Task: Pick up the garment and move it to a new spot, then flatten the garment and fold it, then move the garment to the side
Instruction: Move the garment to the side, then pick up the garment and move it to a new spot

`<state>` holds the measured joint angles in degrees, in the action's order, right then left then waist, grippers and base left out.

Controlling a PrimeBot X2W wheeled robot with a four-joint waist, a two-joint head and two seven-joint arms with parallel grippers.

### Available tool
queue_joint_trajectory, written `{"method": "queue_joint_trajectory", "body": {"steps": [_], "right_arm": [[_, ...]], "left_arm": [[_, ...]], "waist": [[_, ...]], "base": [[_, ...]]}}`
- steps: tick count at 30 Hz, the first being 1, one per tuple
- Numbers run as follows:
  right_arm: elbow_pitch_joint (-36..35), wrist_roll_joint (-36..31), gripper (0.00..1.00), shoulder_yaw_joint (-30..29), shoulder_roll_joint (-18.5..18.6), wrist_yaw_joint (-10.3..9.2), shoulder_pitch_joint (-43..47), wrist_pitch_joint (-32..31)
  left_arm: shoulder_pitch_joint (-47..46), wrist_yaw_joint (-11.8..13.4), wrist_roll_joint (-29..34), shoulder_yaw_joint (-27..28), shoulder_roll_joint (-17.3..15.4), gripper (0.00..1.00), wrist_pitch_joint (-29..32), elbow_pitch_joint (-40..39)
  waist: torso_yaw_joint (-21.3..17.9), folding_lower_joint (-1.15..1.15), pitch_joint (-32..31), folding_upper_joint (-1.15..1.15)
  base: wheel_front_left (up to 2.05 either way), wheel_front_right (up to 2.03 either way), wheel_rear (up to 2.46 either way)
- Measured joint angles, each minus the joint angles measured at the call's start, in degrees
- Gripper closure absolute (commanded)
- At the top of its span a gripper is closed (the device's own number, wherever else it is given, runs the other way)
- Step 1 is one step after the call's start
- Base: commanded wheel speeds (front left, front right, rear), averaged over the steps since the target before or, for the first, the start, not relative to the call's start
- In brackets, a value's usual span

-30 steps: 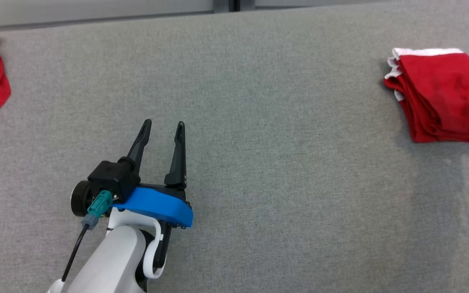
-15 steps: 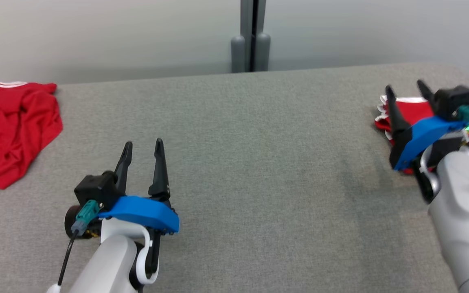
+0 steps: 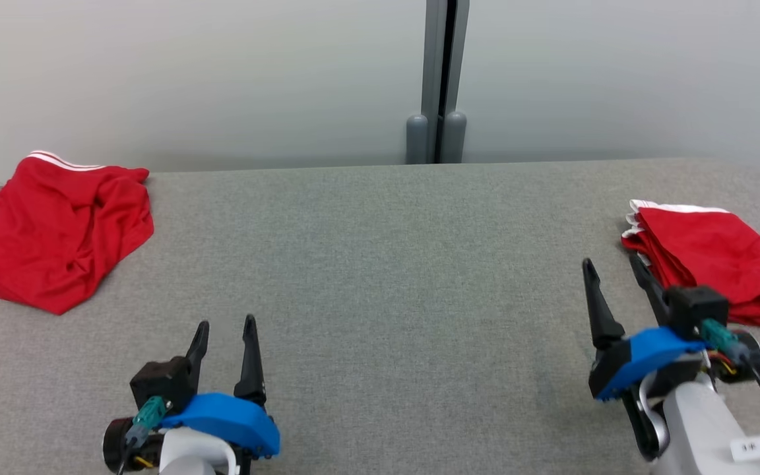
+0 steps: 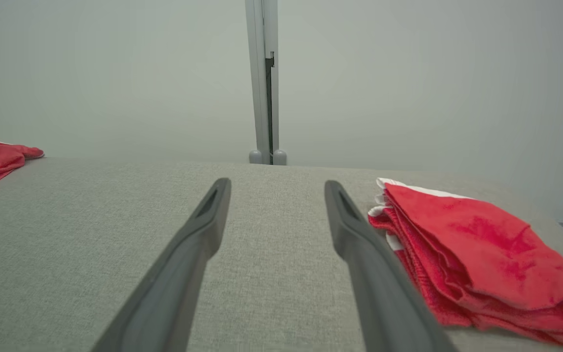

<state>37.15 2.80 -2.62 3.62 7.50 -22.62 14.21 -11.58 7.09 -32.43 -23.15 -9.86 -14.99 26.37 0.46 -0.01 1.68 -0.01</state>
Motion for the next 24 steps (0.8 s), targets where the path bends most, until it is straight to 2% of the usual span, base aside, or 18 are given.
{"method": "queue_joint_trajectory", "body": {"steps": [4, 11, 24], "right_arm": [[-6.0, -0.6, 0.0, -1.1, -0.5, 0.0, 5.7, -1.2], [-14.1, 5.7, 0.0, 0.6, -0.7, -0.01, 12.3, -3.3], [-21.1, 7.2, 0.0, 1.8, -0.7, -0.01, 18.5, -6.1]], "left_arm": [[1.5, 0.5, 0.2, 0.4, -0.7, 0.0, 0.0, 0.6], [4.1, 0.5, 0.2, 1.3, -1.3, 0.0, 0.0, -0.1], [6.0, 0.9, 0.1, 0.7, -2.9, 0.0, 1.0, -2.5]], "waist": [[0.4, 0.0, -1.1, 0.0], [0.6, 0.01, -2.3, 0.0], [0.5, 0.01, -3.5, 0.01]], "base": [[0.0, 0.0, 0.0], [0.0, 0.0, 0.0], [0.0, 0.0, 0.0]]}}
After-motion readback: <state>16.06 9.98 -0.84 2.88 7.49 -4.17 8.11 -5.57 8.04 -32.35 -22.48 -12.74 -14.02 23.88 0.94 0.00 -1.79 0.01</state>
